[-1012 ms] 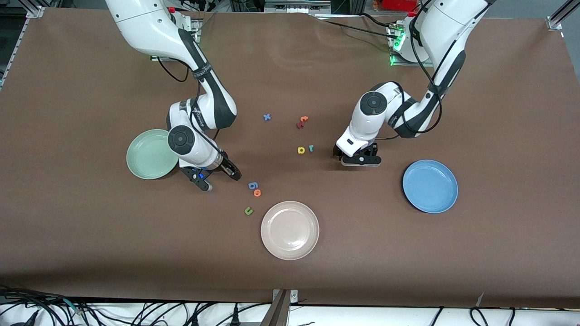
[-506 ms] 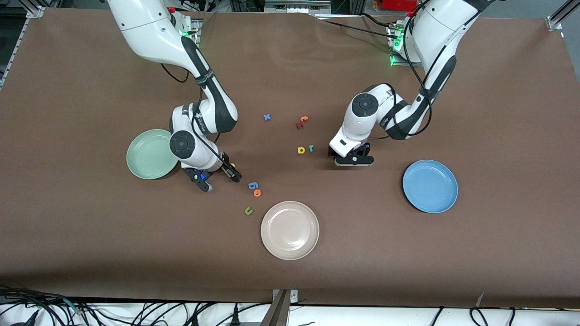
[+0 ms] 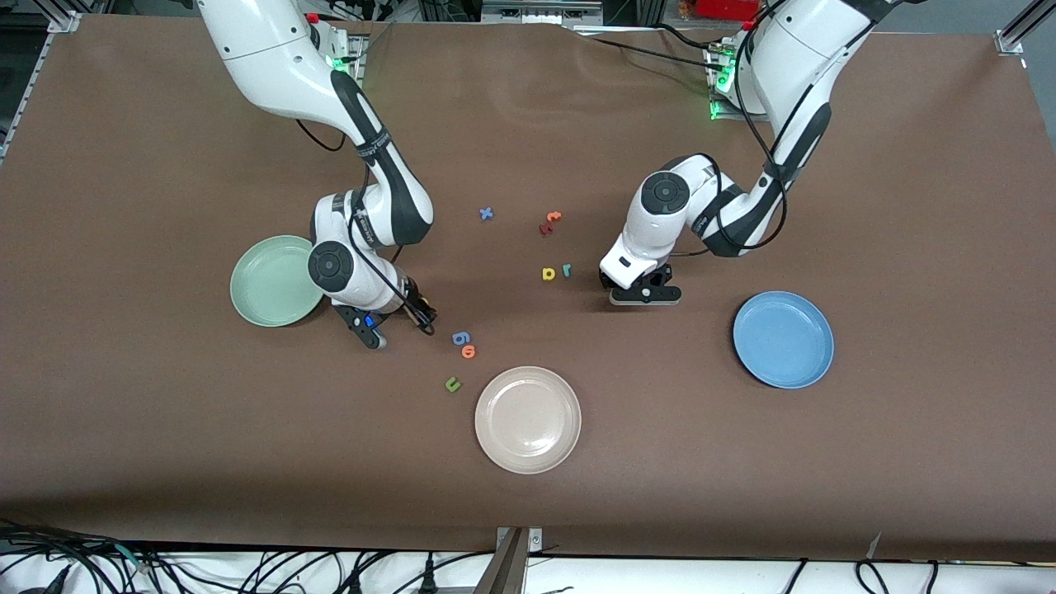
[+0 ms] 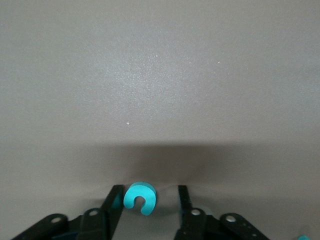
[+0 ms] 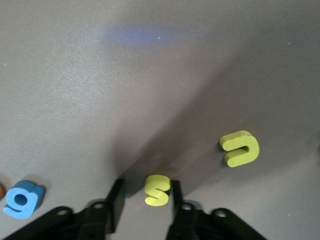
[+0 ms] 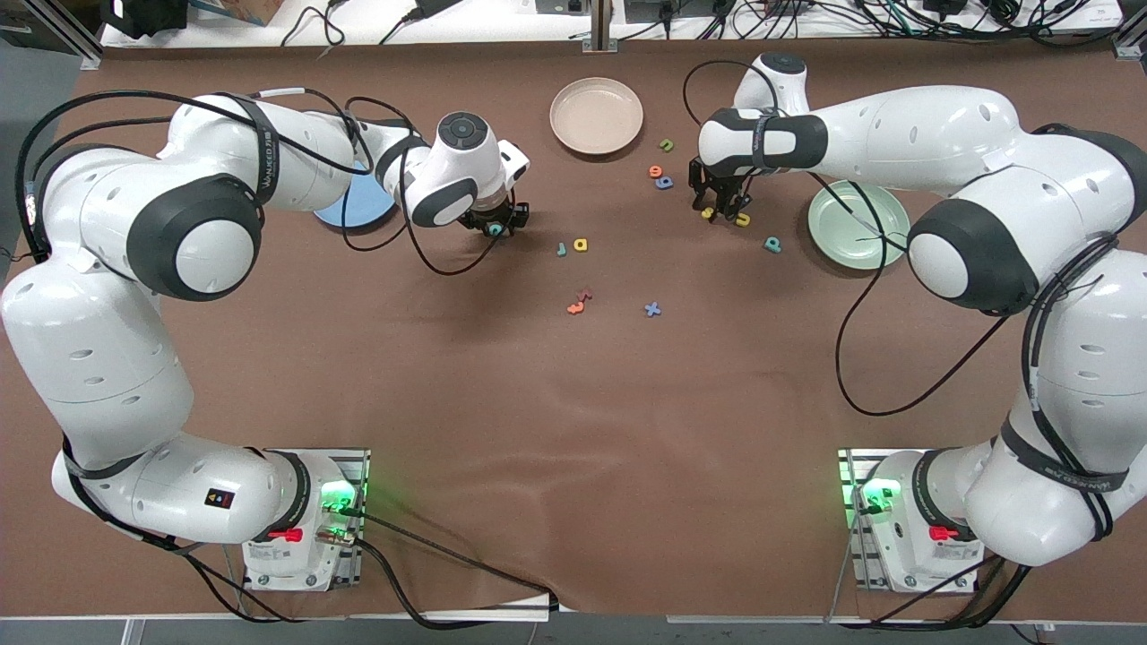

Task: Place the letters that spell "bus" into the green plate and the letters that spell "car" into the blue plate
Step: 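Carry the yellow s to the green plate while the left gripper carries the c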

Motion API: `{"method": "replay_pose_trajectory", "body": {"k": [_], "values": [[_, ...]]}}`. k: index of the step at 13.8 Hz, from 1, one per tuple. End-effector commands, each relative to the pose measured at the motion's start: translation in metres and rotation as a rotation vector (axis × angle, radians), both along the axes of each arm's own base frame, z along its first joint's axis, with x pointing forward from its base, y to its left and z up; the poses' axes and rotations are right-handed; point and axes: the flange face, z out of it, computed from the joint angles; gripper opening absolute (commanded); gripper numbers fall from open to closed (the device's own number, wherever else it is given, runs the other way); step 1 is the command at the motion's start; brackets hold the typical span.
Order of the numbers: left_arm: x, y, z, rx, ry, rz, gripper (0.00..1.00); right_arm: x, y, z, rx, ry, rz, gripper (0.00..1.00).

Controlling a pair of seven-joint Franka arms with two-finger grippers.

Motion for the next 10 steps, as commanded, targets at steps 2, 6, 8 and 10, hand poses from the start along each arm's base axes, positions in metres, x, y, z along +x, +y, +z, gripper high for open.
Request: {"method": "replay_pose_trajectory", "body": {"k": [2,6,8,10], "values": [[0.002,-0.001,-0.004,0.018,-0.006,0.002,0.4,0.002,-0.001,-0.002,0.015,0.004,-0.008,0.0],[0.001,0.0,-0.005,0.02,-0.002,0.004,0.34,0.015,-0.017,0.043,0.01,0.039,-0.014,0.0],[0.0,0.0,-0.005,0.021,-0.001,0.004,0.3,0.029,-0.037,0.082,-0.012,0.069,0.009,0.0],[0.0,0.0,-0.005,0.023,-0.001,0.005,0.28,0.035,-0.064,0.109,-0.057,0.089,0.102,0.0]]}}
